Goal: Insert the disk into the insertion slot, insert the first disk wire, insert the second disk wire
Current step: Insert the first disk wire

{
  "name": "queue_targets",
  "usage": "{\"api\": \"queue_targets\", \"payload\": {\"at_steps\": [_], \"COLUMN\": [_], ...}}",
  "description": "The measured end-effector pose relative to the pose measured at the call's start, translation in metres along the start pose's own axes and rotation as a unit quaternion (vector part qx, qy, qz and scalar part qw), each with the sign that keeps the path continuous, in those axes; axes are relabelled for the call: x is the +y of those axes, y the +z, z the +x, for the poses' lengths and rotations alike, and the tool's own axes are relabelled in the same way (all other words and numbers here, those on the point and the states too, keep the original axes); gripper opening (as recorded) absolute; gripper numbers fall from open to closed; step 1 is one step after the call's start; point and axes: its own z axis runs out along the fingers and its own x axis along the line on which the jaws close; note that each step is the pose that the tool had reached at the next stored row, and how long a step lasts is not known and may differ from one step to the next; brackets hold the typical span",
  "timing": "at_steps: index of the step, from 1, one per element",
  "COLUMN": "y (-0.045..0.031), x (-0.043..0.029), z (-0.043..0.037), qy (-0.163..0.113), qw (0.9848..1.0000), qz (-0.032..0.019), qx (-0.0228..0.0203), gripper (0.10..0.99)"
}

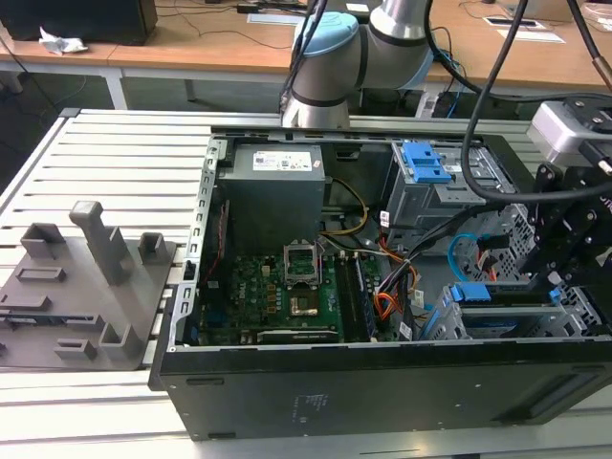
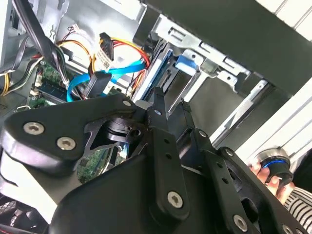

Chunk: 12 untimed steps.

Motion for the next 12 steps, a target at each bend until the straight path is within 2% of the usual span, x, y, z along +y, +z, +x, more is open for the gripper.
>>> {"api": "queue_targets", "payload": {"at_steps": [3,4,7,12], "y": [-0.0004,-0.0005,-0.0113,-0.0125], "x": [-0.0062,-0.0066,-0.0063,-0.0062], "z": [-0.0002,-0.0001,-0.0001,-0.0017], "qy": [0.000,0.000,0.000,0.000], "qw": [1.0000,1.0000,1.0000,1.0000], "qz": [0.0000,0.0000,0.0000,0.0000], "qx": [0.0001,0.0001,0.0002,0.0004], "gripper": [0.302,0.302,0.302,0.302]}}
